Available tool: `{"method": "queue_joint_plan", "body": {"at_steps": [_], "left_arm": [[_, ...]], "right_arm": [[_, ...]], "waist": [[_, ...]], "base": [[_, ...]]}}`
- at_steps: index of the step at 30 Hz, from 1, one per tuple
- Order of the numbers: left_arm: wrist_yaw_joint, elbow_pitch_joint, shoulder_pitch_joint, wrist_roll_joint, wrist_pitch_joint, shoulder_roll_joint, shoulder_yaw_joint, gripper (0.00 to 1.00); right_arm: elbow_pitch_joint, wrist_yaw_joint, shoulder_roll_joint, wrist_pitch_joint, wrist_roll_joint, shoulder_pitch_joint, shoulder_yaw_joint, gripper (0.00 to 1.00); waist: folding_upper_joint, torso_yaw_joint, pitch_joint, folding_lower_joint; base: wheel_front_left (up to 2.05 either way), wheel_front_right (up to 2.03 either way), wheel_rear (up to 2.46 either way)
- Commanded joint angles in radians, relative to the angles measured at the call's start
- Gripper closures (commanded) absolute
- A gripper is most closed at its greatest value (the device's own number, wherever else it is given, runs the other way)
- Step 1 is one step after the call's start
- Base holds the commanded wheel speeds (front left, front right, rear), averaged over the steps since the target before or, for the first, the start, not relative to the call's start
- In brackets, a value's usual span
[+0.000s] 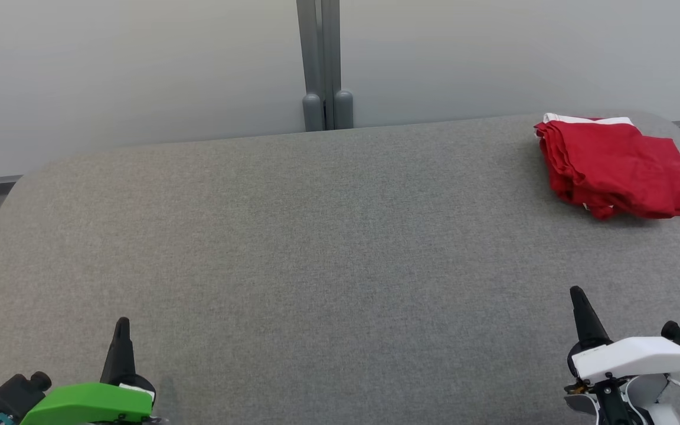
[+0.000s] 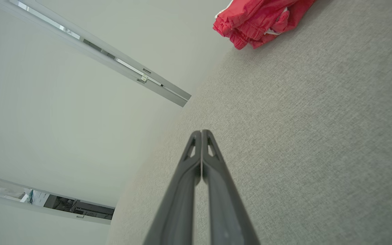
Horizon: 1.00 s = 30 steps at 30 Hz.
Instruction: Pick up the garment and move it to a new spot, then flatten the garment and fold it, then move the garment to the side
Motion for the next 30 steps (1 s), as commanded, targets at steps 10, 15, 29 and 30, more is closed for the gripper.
{"method": "queue_joint_plan", "body": {"at_steps": [10, 15, 29, 30], "left_arm": [[-0.006, -0.021, -0.043, -0.128, 0.032, 0.002, 0.012, 1.0], [-0.006, -0.024, -0.049, -0.18, 0.045, 0.001, 0.015, 1.0], [-0.007, -0.031, -0.065, -0.31, 0.079, -0.002, 0.023, 1.0], [-0.007, -0.032, -0.066, -0.32, 0.081, -0.002, 0.023, 1.0]], "right_arm": [[-0.018, 0.001, 0.003, 0.033, 0.126, -0.035, -0.018, 1.0], [-0.02, 0.001, 0.005, 0.048, 0.176, -0.039, -0.024, 1.0], [-0.025, 0.001, 0.011, 0.082, 0.303, -0.051, -0.039, 1.0], [-0.026, 0.001, 0.012, 0.084, 0.313, -0.052, -0.04, 1.0]], "waist": [[0.0, -0.002, 0.007, 0.0], [0.0, -0.003, 0.011, 0.0], [0.0, -0.006, 0.02, 0.0], [0.0, -0.006, 0.021, 0.0]], "base": [[0.0, 0.0, 0.0], [0.0, 0.0, 0.0], [0.0, 0.0, 0.0], [0.0, 0.0, 0.0]]}}
